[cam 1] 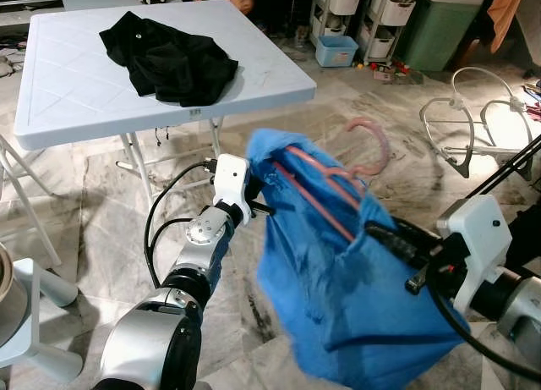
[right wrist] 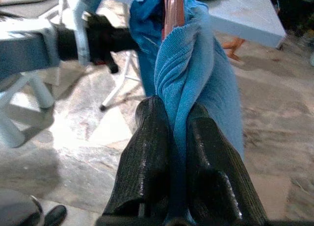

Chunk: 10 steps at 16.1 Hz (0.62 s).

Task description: Hang hanger

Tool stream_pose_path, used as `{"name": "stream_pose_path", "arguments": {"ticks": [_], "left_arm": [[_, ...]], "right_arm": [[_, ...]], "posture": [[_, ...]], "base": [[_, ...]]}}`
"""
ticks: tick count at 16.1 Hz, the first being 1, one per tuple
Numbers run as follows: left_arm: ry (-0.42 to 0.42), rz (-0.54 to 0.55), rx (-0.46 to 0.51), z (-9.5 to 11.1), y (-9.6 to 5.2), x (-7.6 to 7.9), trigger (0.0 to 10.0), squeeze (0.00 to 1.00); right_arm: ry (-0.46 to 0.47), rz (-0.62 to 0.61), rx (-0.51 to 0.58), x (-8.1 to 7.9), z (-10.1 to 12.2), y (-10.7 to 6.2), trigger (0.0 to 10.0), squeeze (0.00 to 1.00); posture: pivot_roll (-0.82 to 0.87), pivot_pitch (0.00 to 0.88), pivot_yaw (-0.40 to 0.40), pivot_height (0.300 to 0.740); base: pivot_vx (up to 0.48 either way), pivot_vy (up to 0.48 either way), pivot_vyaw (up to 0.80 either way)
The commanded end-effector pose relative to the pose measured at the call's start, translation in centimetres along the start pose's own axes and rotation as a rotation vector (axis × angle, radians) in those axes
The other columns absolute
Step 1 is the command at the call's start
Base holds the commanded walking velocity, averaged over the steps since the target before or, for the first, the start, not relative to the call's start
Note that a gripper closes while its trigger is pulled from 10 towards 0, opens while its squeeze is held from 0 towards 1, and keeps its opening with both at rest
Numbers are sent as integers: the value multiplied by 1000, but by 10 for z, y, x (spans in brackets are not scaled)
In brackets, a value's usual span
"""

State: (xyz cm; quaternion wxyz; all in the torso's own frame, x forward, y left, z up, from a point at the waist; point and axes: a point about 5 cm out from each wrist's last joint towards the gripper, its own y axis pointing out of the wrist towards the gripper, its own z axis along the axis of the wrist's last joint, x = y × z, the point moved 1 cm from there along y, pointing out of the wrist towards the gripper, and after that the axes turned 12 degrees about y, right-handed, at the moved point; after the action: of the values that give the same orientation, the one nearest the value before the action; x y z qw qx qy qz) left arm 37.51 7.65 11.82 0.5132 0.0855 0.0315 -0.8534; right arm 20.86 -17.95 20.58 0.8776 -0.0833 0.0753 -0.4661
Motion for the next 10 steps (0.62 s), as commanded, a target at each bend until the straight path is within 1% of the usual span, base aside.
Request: {"name": "stream_pose_path", "arguments": {"ticks": [1,3,6,7,10], "left_arm": [[13,-2,29,6,2,-1,0,0],[16,3,28,6,2,-2,0,0],[16,12,35,8,2,-5,0,0],[15,16,47,11,4,-6,0,0],[15,20,52,13,5,-6,0,0]], "right_arm": [[-34,-36,23,6,7,-3,10000,0],[-72,-99,-4,17,4,-6,10000,0],[-101,-104,-45,18,-4,-4,10000,0],[-138,-108,-112,18,-14,-5,10000,0],[-202,-75,-248,16,-34,-11,10000,0]], "posture": [[38,63,-73,740],[36,64,-72,740],[36,64,-72,740],[38,63,-72,740],[37,66,-71,740]], "base": [[0,0,0],[0,0,0],[0,0,0],[0,0,0],[0,0,0]]}}
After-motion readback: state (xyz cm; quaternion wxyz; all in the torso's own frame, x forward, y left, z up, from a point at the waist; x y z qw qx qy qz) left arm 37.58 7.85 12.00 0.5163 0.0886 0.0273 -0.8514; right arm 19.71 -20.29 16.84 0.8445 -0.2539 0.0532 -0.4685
